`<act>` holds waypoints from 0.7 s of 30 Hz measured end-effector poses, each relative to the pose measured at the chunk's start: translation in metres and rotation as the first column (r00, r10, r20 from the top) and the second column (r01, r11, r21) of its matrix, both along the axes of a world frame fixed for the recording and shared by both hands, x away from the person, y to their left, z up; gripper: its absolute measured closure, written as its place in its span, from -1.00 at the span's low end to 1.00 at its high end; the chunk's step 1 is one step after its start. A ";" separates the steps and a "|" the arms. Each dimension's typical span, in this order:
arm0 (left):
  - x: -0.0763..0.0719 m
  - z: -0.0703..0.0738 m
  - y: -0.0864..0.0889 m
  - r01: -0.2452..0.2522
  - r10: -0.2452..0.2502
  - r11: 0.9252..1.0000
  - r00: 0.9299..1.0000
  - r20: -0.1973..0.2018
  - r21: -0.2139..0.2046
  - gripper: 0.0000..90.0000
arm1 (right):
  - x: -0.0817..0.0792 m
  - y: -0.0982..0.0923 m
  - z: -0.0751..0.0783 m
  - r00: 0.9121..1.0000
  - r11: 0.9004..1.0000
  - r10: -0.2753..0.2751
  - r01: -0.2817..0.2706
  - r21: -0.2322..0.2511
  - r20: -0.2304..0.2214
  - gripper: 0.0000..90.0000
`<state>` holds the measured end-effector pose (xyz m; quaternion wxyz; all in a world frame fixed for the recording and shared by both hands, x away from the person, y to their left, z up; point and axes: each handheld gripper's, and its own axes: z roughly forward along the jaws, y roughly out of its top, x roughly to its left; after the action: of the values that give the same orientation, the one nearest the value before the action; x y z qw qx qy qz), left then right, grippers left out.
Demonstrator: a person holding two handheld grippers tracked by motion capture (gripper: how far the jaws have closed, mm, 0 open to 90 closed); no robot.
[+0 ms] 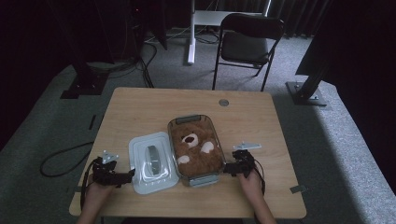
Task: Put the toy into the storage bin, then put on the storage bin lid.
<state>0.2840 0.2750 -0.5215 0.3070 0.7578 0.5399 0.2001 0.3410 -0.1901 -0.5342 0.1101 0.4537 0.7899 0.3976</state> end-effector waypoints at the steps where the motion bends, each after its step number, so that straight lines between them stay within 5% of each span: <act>1: 0.000 0.000 -0.001 0.007 -0.007 1.000 1.000 0.000 0.001 -0.96 | -0.001 0.002 0.000 1.000 1.000 -0.002 0.002 0.004 -0.003 -0.69; 21: 0.006 0.003 -0.018 0.034 -0.034 0.999 0.999 -0.003 0.005 -0.96 | -0.016 0.032 -0.004 0.996 0.996 0.087 -0.087 0.007 0.002 -0.70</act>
<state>0.2900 0.2566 -0.5187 0.3077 0.7677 0.5270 0.1953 0.3247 -0.1577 -0.5385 0.0920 0.4189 0.8075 0.4051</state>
